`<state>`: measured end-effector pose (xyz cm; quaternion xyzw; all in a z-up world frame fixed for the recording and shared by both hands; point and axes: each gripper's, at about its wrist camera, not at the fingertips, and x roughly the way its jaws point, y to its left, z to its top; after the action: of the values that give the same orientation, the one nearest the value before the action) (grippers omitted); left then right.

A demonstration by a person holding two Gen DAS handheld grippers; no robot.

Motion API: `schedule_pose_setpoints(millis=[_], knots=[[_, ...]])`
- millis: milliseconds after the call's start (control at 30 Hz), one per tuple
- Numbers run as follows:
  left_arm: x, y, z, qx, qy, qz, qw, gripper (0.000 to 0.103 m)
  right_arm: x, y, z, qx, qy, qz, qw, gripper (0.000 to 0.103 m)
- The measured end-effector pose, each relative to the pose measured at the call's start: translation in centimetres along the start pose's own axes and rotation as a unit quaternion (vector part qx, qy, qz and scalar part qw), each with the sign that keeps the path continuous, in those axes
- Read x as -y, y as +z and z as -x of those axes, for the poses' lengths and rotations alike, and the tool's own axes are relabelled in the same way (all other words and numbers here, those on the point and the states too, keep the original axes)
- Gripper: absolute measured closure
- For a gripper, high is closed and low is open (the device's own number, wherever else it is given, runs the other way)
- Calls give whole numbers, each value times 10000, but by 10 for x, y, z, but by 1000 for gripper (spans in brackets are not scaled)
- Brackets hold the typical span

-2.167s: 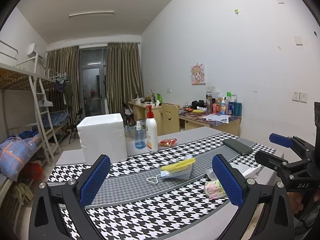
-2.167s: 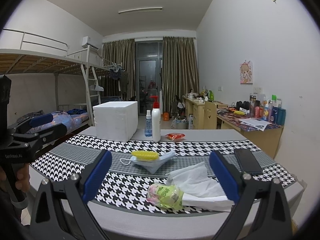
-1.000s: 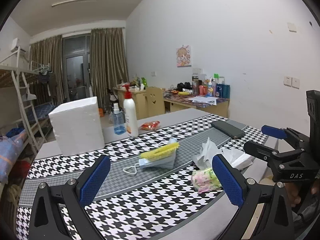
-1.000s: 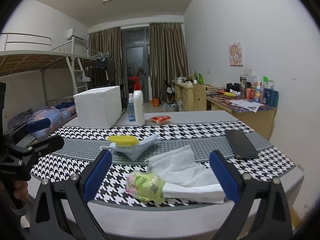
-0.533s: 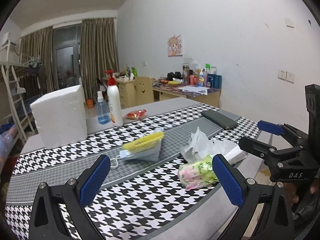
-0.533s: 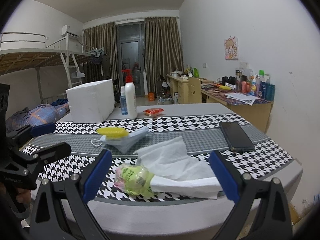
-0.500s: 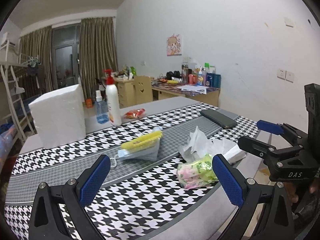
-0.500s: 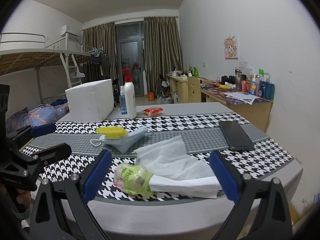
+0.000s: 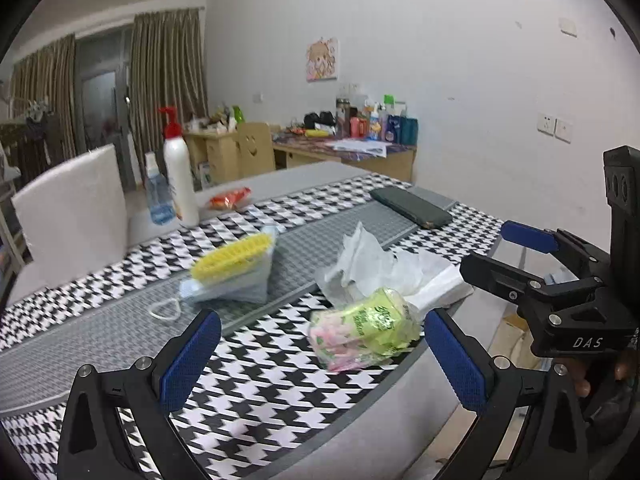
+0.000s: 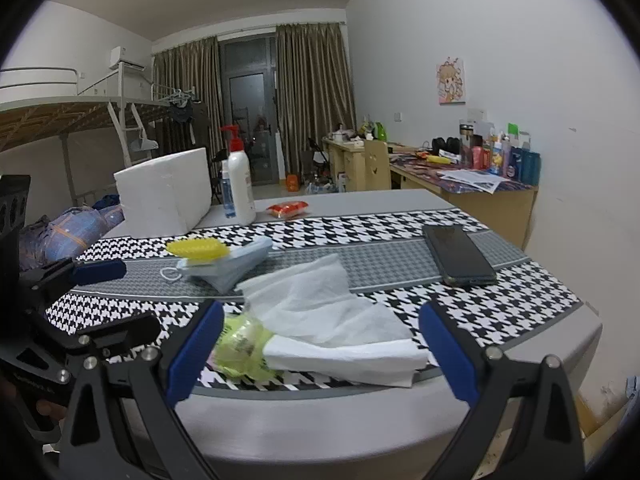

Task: Organize soft objects
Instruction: 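Close the left gripper around the green tissue pack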

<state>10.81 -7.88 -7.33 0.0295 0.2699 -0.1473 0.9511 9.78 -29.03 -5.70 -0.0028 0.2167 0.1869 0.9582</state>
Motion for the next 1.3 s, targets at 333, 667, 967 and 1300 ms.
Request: schedule_pose_setpoints(millis=[333, 667, 967, 1300], knots=[[8, -4, -28, -341, -134, 22, 9993, 1, 16, -12, -6, -229, -124, -95, 9996, 3], [17, -7, -54, -686, -347, 22, 9970, 1, 27, -20, -10, -353, -162, -182, 9991, 3], [17, -11, -72, -968, -299, 125, 9948, 1, 35, -25, -17, -411, -112, -259, 9988, 3], [17, -13, -89, -1351, -372, 273, 9898, 11, 41, -27, -20, -420, -32, -333, 9986, 3]])
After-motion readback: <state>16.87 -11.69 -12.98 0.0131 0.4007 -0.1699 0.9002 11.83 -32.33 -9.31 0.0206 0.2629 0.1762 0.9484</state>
